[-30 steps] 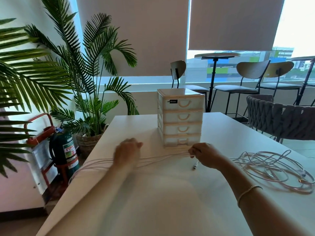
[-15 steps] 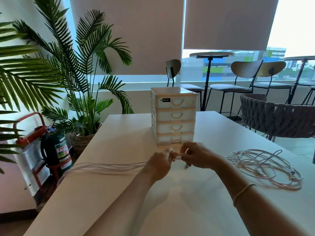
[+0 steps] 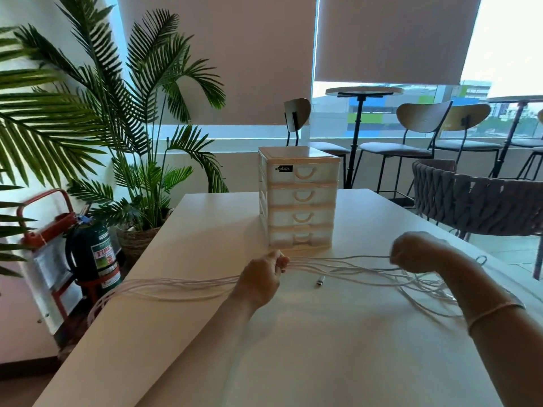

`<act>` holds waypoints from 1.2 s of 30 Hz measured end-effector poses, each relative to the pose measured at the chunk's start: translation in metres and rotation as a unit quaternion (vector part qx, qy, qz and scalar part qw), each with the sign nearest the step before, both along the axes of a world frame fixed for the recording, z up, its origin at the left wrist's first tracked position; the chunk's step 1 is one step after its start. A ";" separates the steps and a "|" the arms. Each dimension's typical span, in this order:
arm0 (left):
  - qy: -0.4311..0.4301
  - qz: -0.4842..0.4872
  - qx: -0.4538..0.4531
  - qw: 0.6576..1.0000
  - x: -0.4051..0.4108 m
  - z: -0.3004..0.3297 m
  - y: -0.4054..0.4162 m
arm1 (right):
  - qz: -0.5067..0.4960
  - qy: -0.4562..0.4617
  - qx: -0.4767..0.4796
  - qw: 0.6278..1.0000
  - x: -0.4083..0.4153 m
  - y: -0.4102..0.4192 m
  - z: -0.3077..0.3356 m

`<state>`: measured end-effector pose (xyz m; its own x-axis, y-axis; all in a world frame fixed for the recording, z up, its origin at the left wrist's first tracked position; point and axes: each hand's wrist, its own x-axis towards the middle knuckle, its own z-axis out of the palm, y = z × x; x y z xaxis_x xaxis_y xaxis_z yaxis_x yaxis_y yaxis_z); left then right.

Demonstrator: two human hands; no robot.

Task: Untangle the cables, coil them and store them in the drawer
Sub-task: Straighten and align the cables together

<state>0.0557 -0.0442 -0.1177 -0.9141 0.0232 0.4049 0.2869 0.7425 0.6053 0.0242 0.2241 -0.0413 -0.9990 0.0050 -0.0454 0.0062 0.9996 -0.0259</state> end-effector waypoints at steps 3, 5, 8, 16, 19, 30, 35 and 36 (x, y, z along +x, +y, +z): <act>-0.003 -0.003 -0.003 1.000 0.003 -0.001 0.004 | 0.103 0.065 -0.172 0.978 0.020 -0.052 0.007; 0.000 0.007 -0.005 1.000 0.005 -0.001 0.006 | 0.170 0.047 -0.228 0.958 0.025 -0.091 -0.002; 0.014 0.020 -0.017 1.000 0.006 -0.001 0.005 | 0.137 -0.037 -0.311 0.940 0.025 -0.127 -0.026; 0.031 0.039 0.025 0.998 -0.002 0.003 -0.004 | 0.162 -0.006 -0.349 0.923 0.025 -0.125 -0.031; -0.001 -0.015 0.018 1.000 -0.001 0.002 -0.001 | 0.126 0.058 -0.365 0.921 0.020 -0.125 -0.029; -0.012 -0.020 0.028 0.999 -0.004 0.004 0.001 | 0.177 0.034 -0.332 0.926 0.021 -0.111 -0.031; -0.055 -0.087 0.005 0.995 0.003 0.005 0.002 | 0.137 0.110 -0.328 0.928 0.014 -0.113 -0.035; -0.066 -0.087 0.005 0.994 0.004 0.006 -0.001 | 0.139 0.109 -0.326 0.929 0.014 -0.112 -0.037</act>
<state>0.0598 -0.0448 -0.1116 -0.9414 0.1826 0.2835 0.3289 0.6824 0.6528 0.0387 0.1119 -0.0786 -0.9432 -0.2116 0.2561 -0.3265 0.7329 -0.5969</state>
